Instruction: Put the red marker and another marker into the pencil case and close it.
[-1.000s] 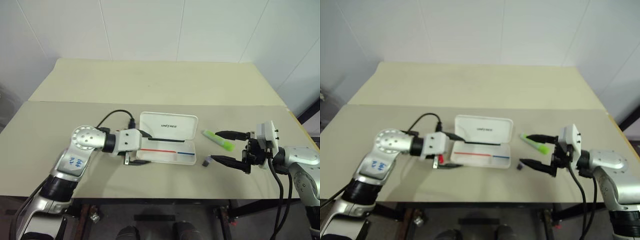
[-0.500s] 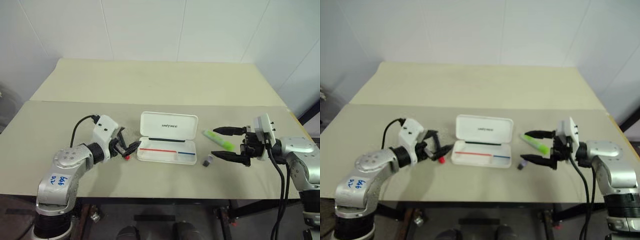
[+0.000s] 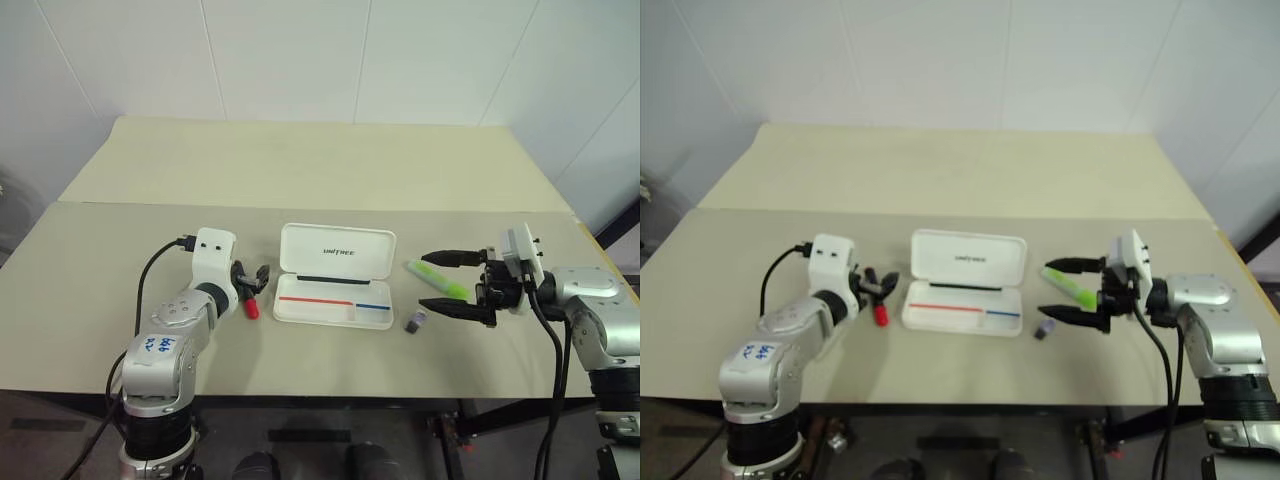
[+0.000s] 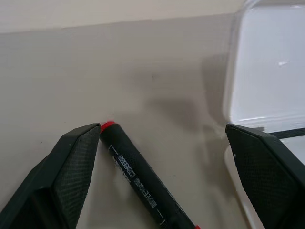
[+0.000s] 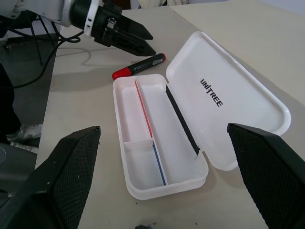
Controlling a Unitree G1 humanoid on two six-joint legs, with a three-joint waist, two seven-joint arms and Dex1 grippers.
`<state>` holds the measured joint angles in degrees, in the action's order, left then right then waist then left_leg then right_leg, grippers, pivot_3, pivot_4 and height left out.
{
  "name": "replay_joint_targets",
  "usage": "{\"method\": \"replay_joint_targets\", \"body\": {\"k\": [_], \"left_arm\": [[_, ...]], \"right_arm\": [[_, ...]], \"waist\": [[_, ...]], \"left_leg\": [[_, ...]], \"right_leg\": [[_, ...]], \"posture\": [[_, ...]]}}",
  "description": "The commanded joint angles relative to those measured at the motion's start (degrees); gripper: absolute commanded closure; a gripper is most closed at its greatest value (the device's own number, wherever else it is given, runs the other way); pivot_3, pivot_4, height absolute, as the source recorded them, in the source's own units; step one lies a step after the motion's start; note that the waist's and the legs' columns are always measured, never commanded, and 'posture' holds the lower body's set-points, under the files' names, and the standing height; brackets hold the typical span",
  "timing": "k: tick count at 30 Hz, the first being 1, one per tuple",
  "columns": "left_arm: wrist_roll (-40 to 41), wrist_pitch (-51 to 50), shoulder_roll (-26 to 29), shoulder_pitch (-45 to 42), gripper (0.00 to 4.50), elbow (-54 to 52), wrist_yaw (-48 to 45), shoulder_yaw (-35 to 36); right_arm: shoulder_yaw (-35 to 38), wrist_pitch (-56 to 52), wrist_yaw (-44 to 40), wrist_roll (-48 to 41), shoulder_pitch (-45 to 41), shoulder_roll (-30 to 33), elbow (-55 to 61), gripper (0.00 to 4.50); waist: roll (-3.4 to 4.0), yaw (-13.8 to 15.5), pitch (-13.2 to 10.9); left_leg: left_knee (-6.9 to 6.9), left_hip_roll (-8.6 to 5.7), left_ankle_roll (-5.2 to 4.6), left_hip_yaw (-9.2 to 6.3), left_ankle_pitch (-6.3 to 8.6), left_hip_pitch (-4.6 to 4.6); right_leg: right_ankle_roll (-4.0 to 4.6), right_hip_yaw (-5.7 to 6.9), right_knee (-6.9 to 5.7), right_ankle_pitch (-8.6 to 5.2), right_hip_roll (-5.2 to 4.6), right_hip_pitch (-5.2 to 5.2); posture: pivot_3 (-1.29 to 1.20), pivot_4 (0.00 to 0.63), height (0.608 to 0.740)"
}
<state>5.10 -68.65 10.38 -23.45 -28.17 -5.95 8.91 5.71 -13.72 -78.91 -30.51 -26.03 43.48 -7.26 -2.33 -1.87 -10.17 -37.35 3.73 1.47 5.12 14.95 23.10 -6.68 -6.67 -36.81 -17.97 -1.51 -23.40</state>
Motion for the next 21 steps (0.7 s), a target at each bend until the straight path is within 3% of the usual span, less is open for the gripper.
{"method": "replay_joint_targets", "body": {"k": [1,15,18,21], "left_arm": [[-0.3,-2.3,-0.9,-1.4,0.03,0.1,2.0,0.9],[-0.8,-5.3,-2.0,-4.7,0.03,9.1,5.8,1.8],[-1.1,-6.8,-3.2,-5.4,0.61,11.8,7.5,4.9],[-1.4,-7.0,-3.3,-5.5,1.66,13.2,8.4,6.7]], "right_arm": [[1.2,0.6,-0.1,-0.4,-0.2,0.4,1.1,0.00],[2.5,0.0,1.6,-0.7,1.9,1.1,3.0,0.00],[2.8,-0.1,1.9,-0.7,2.2,1.1,3.3,0.00],[3.1,-0.2,2.3,-0.6,2.6,1.2,3.8,0.00]], "waist": [[0.00,0.0,0.0],[0.01,0.1,0.0],[0.02,0.1,0.0],[0.02,0.0,0.0]], "left_leg": [[0.01,0.00,0.00,0.00,0.00,0.01],[0.06,-0.01,0.04,-0.01,0.00,0.01],[0.04,-0.02,0.08,-0.02,-0.03,-0.04],[0.03,-0.02,0.09,-0.02,-0.06,-0.20]], "right_leg": [[0.00,0.00,0.01,0.00,0.00,-0.01],[0.00,0.01,0.06,0.00,0.00,-0.02],[-0.01,0.02,0.00,0.01,0.00,0.01],[-0.02,0.01,-0.02,0.02,0.00,0.15]], "posture": [[0.00,0.150,0.740],[0.00,0.150,0.740],[0.00,0.150,0.740],[0.00,0.150,0.740]]}}
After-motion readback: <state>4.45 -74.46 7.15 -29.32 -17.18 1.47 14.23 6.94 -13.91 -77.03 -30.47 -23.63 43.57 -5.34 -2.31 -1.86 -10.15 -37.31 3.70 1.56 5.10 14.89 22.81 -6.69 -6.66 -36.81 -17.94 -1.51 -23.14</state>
